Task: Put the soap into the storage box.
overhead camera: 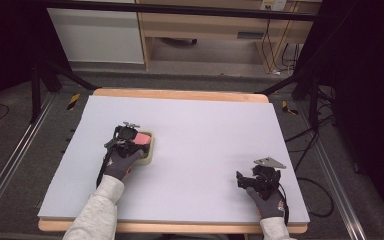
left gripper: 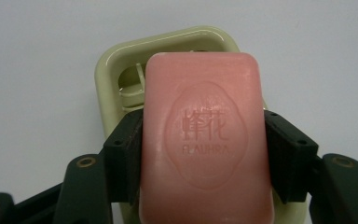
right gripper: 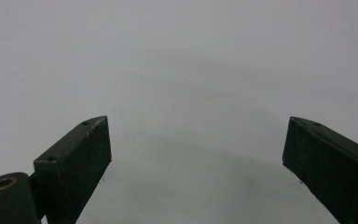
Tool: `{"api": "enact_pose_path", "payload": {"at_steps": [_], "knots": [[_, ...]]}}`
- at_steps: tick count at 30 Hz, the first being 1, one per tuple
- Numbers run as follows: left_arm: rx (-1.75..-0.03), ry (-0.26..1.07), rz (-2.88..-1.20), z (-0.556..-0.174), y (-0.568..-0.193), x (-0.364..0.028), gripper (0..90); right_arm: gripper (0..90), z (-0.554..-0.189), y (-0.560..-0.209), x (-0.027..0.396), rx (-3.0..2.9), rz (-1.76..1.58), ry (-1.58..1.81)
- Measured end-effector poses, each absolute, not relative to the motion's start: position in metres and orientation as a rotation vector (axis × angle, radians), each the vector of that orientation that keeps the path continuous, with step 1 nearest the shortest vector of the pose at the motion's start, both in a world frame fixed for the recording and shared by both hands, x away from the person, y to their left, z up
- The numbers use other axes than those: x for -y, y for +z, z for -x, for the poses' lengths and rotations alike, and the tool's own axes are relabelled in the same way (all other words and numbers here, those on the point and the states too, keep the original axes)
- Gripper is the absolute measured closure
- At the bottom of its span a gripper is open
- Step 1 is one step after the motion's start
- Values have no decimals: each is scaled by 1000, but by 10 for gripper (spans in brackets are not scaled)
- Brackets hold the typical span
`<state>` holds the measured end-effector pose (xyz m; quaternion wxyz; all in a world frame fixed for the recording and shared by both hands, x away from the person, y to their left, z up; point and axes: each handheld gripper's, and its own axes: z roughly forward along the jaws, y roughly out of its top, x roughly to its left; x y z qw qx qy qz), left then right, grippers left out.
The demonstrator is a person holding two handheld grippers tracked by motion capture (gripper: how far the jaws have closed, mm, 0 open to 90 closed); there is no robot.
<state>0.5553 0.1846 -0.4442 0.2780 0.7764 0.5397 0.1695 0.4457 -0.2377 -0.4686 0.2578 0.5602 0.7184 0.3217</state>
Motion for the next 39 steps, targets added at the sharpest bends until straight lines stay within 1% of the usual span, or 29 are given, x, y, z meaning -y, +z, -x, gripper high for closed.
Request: {"api": "enact_pose_path", "payload": {"at_steps": [20, 24, 39], "knots": [[-1452, 474, -2072, -554, -445, -183, 371, 78, -446, -468, 237, -1948, -1519, 870], [-1434, 477, -2049, -552, -439, -186, 357, 78, -446, -468, 237, -1947, -1517, 869], [-1356, 555, -2051, -539, -419, -183, 300, 78, -444, -467, 238, -1928, -1525, 877]]}}
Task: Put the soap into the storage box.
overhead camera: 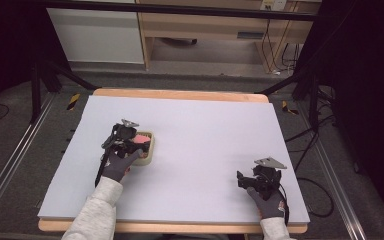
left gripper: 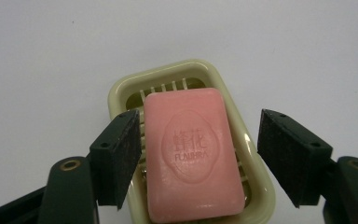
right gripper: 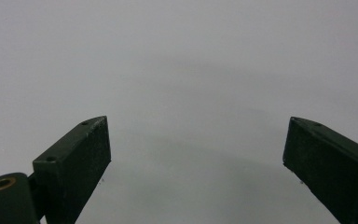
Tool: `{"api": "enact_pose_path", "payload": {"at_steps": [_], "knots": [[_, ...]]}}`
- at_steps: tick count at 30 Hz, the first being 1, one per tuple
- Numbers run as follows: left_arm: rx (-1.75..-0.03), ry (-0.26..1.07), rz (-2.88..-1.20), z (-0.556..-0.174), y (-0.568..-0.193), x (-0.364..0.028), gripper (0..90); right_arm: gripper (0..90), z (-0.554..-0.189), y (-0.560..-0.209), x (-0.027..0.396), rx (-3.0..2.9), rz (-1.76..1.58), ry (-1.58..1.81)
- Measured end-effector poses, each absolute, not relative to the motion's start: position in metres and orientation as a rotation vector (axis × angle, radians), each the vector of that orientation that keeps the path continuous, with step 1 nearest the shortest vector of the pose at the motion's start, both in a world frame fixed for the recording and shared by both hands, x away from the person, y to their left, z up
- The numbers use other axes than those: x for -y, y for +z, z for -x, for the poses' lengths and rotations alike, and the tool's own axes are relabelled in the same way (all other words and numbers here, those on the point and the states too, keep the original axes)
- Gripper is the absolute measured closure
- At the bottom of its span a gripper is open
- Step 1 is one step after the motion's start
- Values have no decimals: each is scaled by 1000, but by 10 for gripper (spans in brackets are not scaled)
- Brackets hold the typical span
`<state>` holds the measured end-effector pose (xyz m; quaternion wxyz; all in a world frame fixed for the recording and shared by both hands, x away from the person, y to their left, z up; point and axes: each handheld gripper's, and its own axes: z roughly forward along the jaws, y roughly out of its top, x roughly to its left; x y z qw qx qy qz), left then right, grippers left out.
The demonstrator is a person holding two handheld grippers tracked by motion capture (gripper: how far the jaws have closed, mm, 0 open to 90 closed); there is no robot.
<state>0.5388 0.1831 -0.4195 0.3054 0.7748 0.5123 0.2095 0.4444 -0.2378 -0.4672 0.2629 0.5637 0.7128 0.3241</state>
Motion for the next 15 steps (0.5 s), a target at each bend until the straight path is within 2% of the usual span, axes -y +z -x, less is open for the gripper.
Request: {"api": "enact_pose_path", "payload": {"at_steps": [15], "knots": [[-1246, 574, -2006, -510, -414, -192, 268, 73, -443, -466, 241, -1893, -1529, 876]]}}
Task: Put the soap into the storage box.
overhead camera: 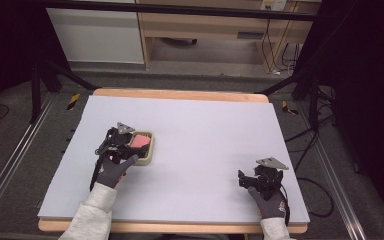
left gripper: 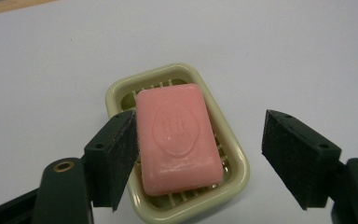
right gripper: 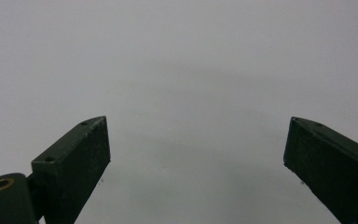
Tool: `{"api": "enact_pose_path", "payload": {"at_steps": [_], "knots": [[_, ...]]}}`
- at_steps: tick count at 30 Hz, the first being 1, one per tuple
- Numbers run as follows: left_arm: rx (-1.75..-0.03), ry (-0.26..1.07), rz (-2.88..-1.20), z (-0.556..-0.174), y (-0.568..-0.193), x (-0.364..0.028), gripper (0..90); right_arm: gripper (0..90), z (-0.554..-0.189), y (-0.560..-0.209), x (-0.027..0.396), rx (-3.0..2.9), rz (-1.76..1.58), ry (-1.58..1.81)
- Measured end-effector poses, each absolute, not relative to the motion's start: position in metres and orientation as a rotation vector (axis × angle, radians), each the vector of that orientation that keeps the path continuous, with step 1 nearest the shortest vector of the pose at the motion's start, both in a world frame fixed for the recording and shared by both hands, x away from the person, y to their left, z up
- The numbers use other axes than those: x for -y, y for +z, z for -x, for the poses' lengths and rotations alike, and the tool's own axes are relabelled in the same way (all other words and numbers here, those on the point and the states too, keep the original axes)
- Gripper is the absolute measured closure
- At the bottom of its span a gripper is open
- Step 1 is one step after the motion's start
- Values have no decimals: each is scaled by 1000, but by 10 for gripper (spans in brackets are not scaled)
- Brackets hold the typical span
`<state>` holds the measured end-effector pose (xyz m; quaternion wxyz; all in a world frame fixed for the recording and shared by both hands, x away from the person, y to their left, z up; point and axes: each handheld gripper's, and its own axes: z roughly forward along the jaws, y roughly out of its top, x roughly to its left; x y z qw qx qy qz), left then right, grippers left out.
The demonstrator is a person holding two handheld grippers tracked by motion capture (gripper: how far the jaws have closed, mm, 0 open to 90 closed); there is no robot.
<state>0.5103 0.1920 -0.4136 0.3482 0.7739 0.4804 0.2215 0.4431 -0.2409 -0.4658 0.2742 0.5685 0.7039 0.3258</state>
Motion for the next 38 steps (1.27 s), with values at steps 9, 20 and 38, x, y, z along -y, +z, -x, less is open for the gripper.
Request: {"api": "enact_pose_path", "payload": {"at_steps": [9, 20, 38], "knots": [[-1204, 590, -1946, -491, -418, -210, 238, 68, -442, -465, 242, -1865, -1546, 879], [-1191, 621, -1887, -465, -432, -234, 217, 61, -440, -463, 247, -1826, -1563, 878], [-1257, 636, -1836, -449, -450, -265, 212, 56, -441, -464, 257, -1798, -1591, 853]]}}
